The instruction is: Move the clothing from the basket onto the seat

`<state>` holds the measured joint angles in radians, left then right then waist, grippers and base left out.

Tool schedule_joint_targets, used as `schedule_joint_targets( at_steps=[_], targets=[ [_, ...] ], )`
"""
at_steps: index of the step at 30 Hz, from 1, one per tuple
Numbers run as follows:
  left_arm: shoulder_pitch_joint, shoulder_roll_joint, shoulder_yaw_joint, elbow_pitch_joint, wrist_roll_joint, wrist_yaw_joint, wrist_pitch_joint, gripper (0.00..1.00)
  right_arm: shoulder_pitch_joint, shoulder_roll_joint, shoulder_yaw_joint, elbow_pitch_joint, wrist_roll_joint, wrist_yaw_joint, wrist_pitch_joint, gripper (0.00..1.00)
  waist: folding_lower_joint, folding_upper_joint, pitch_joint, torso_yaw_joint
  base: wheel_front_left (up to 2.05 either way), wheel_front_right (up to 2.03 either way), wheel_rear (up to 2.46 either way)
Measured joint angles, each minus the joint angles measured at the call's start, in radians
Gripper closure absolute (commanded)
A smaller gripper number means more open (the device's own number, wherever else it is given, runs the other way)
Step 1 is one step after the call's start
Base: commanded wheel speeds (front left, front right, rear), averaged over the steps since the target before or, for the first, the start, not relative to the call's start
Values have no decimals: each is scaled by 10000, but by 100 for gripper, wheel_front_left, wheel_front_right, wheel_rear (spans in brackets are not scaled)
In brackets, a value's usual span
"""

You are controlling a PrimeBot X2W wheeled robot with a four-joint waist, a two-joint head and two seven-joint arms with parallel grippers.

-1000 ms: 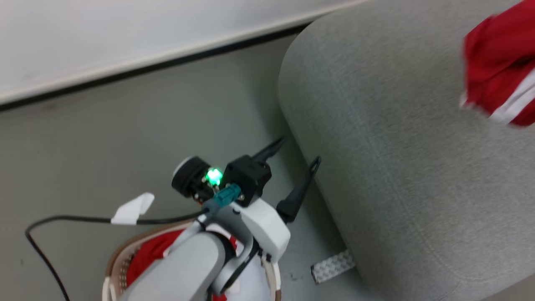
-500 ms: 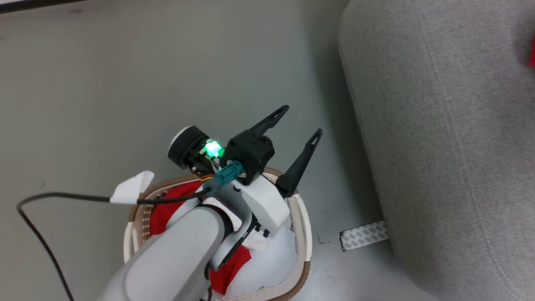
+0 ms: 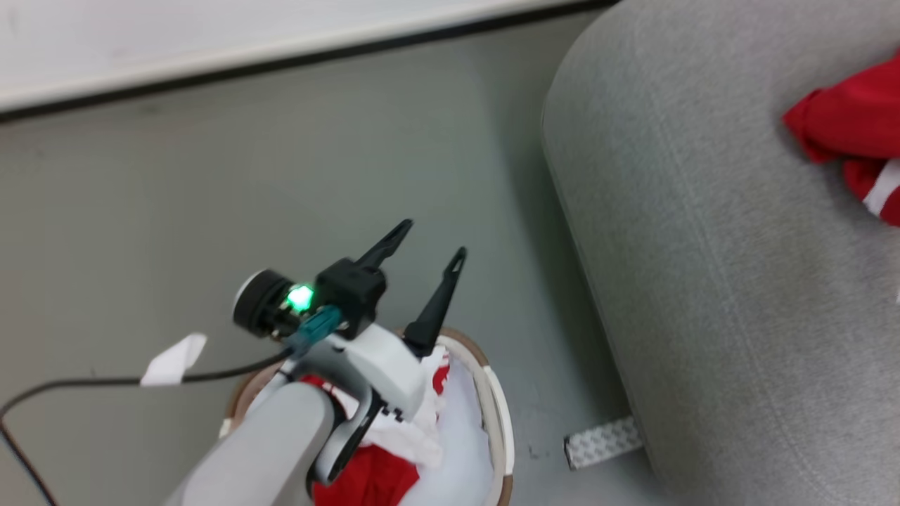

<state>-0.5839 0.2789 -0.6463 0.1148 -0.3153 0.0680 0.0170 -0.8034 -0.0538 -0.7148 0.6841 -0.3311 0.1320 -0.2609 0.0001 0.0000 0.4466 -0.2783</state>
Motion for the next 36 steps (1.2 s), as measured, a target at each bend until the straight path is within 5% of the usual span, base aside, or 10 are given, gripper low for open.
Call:
schedule_joint_targets(
  at_steps=[14,26,36],
  targets=[
    [2452,-88,909,1030,-823,1005,-2395,0,4604,81,4211,-3319,3731,0,-2,0,-3,0,-2696,527,0,0,0],
    [4728,-230,2522,957,-838,1413,-2803,0,7410,86,6050,-4581,3801,0,-2,0,-5,0,-4302,1937,0,0,0],
    [6289,-995,3912,790,-35,802,-2809,0,8323,82,6740,-4176,4322,0,-2,0,-3,0,-4954,2435,0,0,0]
  ],
)
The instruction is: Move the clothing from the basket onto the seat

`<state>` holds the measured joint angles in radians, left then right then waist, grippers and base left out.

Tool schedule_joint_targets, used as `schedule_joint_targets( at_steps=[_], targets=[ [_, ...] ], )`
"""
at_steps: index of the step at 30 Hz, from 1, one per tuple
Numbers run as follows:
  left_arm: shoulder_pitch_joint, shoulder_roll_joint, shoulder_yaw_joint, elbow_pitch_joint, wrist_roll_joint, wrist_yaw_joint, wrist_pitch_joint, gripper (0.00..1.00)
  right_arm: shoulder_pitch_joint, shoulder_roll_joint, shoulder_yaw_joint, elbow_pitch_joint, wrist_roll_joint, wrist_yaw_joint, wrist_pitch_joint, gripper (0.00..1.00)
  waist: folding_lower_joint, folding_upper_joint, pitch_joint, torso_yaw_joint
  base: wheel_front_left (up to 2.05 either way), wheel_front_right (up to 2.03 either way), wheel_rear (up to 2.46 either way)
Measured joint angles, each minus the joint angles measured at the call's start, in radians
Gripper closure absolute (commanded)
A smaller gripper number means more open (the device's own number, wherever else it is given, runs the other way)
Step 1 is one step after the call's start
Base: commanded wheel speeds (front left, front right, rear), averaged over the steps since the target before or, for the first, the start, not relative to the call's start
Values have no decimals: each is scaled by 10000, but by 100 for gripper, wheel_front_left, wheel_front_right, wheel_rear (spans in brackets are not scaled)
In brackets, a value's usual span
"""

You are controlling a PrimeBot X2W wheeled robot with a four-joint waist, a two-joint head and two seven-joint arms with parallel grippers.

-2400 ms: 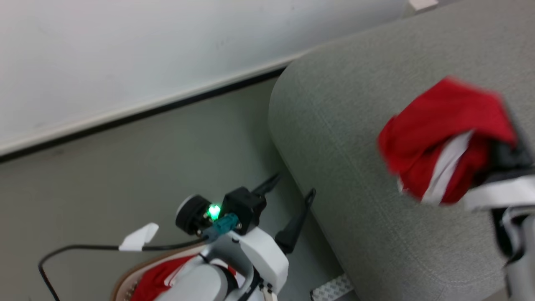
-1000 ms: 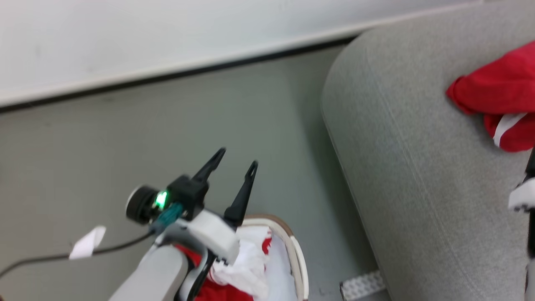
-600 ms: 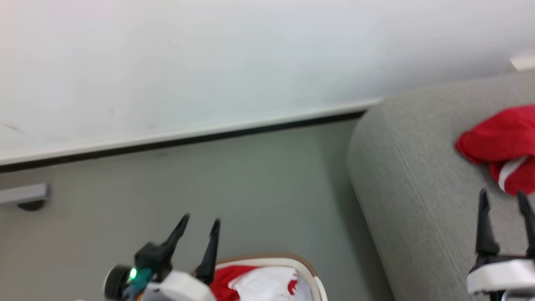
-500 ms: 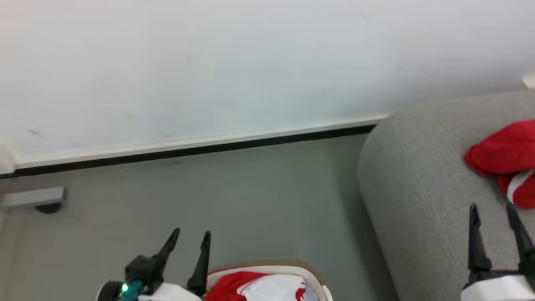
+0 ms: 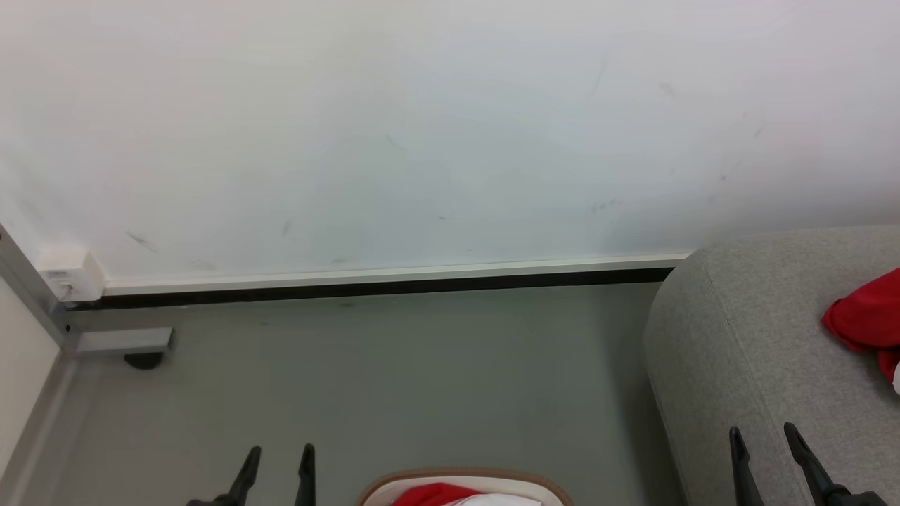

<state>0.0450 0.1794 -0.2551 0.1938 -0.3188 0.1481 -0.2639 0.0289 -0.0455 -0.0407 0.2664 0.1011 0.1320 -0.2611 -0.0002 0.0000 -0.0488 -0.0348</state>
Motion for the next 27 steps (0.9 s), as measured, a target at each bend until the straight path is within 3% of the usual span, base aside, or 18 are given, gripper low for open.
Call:
schedule_joint_targets(
  at_steps=[14,19,27],
  targets=[
    [-18,-738,708,167,817,-988,-2,0,-288,-4,-46,-92,-52,0,0,0,1,0,304,-236,0,0,0],
    [-756,-853,-69,1321,1212,-1528,100,0,-709,-6,-59,-408,-209,0,0,0,3,0,775,-408,0,0,0],
    [-3063,-1168,-1400,3636,1632,-2092,1398,0,-1912,-13,-56,-1049,-293,0,0,0,4,0,2328,-627,0,0,0]
  ],
)
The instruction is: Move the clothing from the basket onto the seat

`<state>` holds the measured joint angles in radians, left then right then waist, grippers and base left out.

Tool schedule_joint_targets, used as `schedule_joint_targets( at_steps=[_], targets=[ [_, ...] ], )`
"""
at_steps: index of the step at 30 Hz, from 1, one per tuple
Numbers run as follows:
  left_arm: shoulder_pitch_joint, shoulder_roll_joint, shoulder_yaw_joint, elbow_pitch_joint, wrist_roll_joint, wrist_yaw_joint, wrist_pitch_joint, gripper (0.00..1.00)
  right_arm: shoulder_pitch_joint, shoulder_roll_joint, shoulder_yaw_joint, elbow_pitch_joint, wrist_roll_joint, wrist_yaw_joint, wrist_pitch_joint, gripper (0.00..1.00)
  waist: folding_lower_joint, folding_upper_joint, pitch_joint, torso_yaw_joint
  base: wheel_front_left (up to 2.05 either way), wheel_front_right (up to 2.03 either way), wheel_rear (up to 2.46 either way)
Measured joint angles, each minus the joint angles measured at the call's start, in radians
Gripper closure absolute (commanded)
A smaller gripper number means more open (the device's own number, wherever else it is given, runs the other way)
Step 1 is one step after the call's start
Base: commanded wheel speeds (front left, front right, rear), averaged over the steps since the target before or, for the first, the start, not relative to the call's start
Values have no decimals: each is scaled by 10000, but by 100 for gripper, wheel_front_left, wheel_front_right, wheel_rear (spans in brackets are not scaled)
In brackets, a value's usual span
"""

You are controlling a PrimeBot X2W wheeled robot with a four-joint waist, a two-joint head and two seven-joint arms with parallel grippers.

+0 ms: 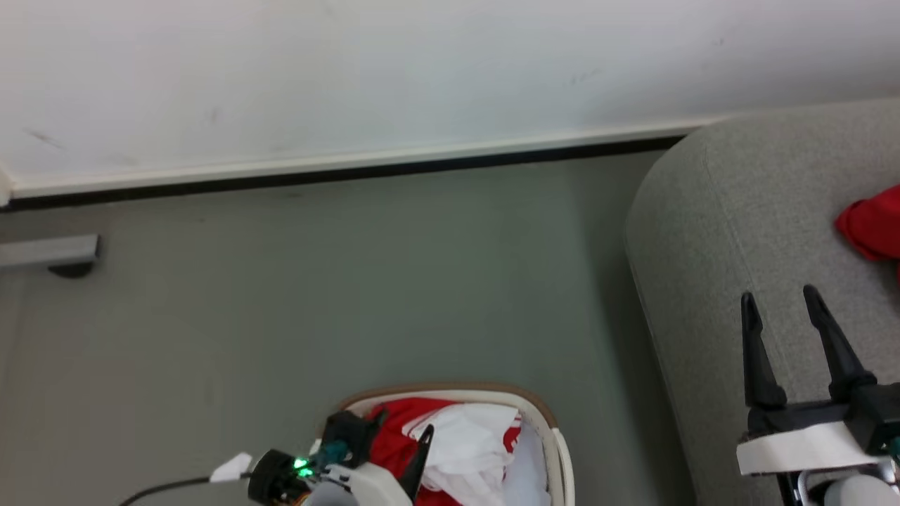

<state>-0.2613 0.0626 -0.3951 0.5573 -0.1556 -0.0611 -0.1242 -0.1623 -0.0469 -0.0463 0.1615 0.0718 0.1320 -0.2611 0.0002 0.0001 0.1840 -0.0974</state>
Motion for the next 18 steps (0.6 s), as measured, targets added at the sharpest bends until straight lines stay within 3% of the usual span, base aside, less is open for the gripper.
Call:
schedule_joint_targets(
  at_steps=[7,18],
  targets=[
    [-1605,-117,-721,1983,192,19,800,0,-947,-6,207,-585,142,0,0,0,1,0,1715,-271,0,0,0],
    [-3407,-153,-1348,4295,42,1331,1768,0,-1889,-8,575,-1319,727,0,0,0,2,0,4051,-740,0,0,0]
  ],
)
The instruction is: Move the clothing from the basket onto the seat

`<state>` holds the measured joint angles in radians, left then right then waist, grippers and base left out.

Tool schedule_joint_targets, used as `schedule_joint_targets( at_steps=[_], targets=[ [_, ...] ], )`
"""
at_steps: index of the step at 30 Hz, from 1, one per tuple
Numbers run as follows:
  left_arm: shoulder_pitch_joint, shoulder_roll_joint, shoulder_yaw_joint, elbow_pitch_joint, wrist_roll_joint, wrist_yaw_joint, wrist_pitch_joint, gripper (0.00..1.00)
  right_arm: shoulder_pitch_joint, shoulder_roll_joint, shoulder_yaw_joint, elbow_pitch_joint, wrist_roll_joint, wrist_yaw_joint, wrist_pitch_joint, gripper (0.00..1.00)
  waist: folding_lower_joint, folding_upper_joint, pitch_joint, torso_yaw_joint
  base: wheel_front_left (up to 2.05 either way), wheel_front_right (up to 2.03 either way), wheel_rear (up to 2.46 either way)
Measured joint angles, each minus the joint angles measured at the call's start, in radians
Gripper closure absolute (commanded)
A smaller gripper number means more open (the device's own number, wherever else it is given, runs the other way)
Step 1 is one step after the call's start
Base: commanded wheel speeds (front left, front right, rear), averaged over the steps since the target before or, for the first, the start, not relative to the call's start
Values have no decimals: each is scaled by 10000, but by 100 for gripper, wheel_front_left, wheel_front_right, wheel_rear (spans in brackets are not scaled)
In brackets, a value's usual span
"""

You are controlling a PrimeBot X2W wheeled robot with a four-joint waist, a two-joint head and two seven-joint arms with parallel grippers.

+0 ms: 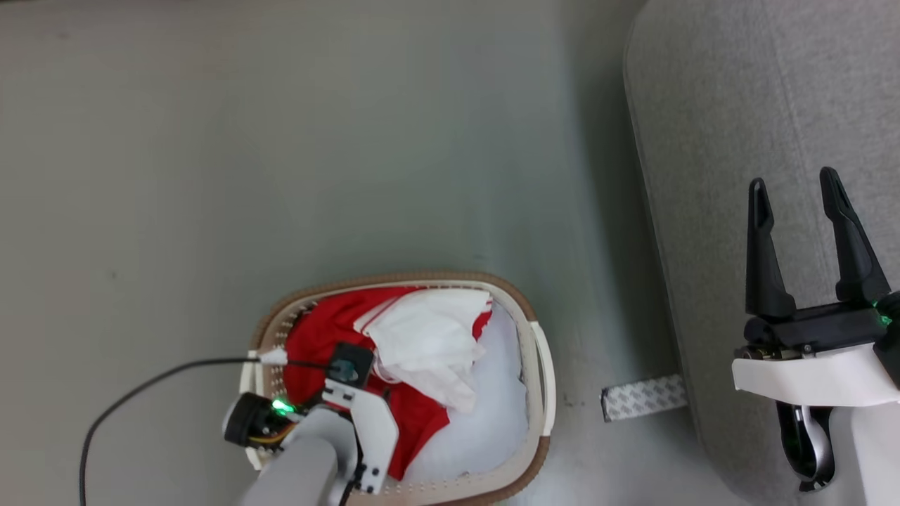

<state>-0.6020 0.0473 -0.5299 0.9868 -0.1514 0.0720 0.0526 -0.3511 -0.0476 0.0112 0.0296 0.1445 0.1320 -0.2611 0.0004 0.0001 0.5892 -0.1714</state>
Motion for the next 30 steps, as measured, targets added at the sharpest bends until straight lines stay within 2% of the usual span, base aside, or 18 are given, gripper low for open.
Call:
schedule_joint_targets(
  at_steps=[8,15,22,23,24,25,26,27,30],
  targets=[
    [-1167,50,-199,1440,111,890,332,0,-341,8,554,-372,732,0,0,0,-1,0,1126,-320,0,0,0],
    [-1824,278,-311,2196,196,1218,267,0,-368,4,874,-732,1501,0,0,0,-2,-1,1812,-703,0,0,0],
    [-2629,639,-393,2445,278,1352,251,0,-371,0,947,-1049,2100,0,0,0,-3,0,2615,-1043,0,0,0],
    [-2690,683,-382,2485,276,1358,251,15,-371,0,949,-1076,2169,0,0,0,-3,0,2727,-1079,0,0,0],
    [-2718,709,-380,2533,268,1360,245,49,-370,0,951,-1103,2196,0,0,0,-2,-1,2831,-1112,0,0,0],
    [-2731,729,-385,2562,265,1361,226,69,-369,2,953,-1116,2230,0,0,0,-3,-1,2927,-1140,0,0,0],
    [-2761,725,-389,2577,257,1371,169,95,-369,2,953,-1129,2257,0,0,0,-3,-1,3017,-1167,0,0,0],
    [-2812,738,-387,2594,244,1365,123,100,-368,0,941,-1135,2259,0,0,0,-2,0,3093,-1190,0,0,0],
    [-2892,650,-370,2612,123,1302,-82,100,-358,4,894,-1106,2263,0,0,0,-3,-1,3171,-1191,0,0,0]
  ],
)
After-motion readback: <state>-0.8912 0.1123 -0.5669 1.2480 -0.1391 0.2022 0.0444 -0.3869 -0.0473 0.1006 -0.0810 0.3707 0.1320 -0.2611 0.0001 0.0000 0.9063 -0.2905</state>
